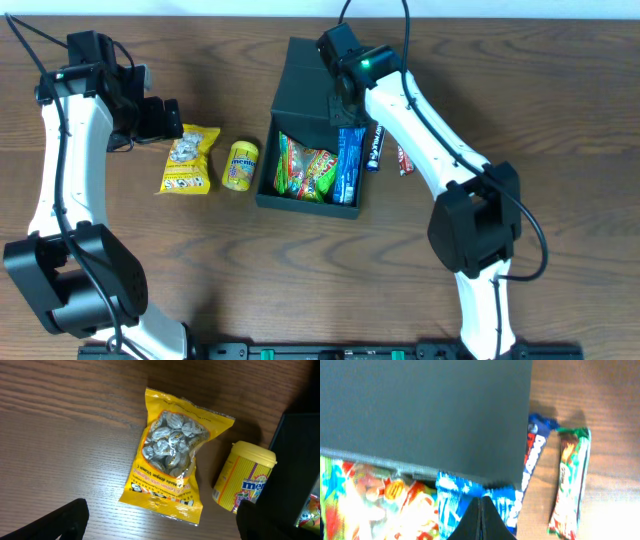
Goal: Pack container
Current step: 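Place the blue bar into the box with right gripper, then grasp the yellow candy bag with left gripper, drop it into box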
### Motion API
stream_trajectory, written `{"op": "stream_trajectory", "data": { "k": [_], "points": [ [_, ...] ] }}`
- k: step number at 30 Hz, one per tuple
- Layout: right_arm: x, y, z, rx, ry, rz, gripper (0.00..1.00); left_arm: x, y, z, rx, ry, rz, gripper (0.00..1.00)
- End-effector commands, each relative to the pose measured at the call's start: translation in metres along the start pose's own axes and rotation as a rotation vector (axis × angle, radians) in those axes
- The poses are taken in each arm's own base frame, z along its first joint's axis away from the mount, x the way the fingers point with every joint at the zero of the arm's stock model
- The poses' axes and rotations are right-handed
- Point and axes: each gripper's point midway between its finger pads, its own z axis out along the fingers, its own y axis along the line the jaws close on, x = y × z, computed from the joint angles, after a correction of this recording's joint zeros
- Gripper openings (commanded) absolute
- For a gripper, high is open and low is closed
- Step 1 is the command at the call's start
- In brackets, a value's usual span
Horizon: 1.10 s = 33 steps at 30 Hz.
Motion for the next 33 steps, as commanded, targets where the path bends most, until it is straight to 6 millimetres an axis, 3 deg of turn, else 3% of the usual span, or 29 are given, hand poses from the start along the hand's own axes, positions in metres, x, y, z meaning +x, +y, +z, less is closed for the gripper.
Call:
{"op": "stream_trajectory", "data": {
  "k": [1,16,23,25,28,33],
  "points": [
    [0.007,0.012,-0.01,-0.045,0.011,0.019,0.01,-0.005,-0.001,-0.009,0.002,-0.028,0.024,0.95],
    [0.044,0.012,0.067,0.016,0.172,-0.007,0.01,-0.006,-0.001,-0.009,0.001,-0.031,0.024,0.95],
    [0.042,0.004,0.073,0.063,0.158,-0.014,0.01,-0.006,-0.001,-0.009,0.001,-0.032,0.025,0.95],
    [0.036,0.004,0.065,0.058,0.149,-0.025,0.01,-0.007,-0.001,-0.009,0.001,-0.035,0.025,0.95],
    [0.019,0.007,0.039,0.034,0.099,-0.023,0.01,-0.008,-0.001,-0.009,0.002,-0.04,0.026,0.95],
    [-0.02,0.009,-0.038,-0.043,-0.071,0.01,0.01,-0.005,-0.001,-0.007,0.003,-0.032,0.035,0.95]
  ]
}}
